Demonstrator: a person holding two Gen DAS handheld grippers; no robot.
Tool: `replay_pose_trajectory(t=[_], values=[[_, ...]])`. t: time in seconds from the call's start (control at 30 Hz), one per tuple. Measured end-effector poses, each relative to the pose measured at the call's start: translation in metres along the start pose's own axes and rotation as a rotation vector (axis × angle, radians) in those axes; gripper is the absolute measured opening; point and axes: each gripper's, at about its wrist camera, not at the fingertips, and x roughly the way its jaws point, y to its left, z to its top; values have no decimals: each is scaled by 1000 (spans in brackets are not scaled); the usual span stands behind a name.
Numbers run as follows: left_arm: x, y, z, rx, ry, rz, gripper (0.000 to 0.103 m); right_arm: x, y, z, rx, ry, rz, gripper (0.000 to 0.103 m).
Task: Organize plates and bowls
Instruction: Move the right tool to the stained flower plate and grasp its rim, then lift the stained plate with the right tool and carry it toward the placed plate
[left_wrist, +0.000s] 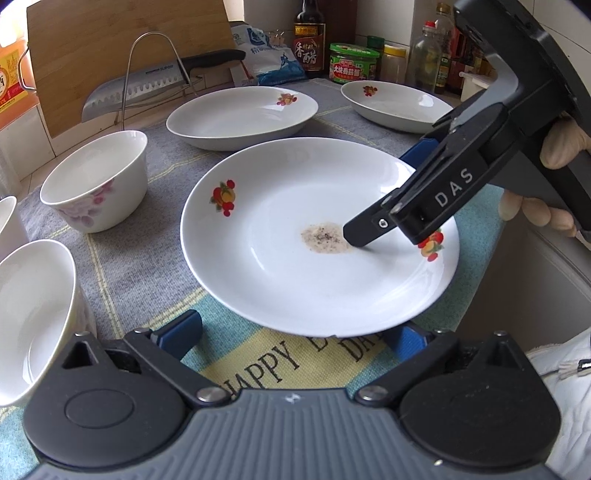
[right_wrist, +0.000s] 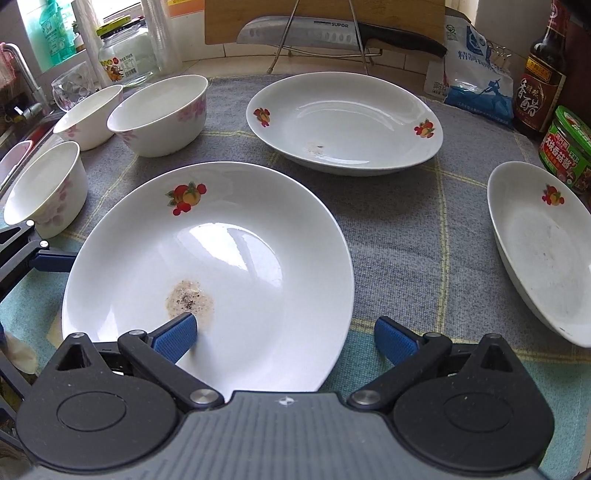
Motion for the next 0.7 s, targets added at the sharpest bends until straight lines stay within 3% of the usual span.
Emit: replay_pose_trajectory(t=[0.23, 0.7], values=[[-2, 2, -7, 15, -59, -15, 103, 3, 1, 9, -24, -15, 93, 103], [1, 4, -3, 45, -47, -36, 103, 9, -12, 27, -43, 28, 229, 103]])
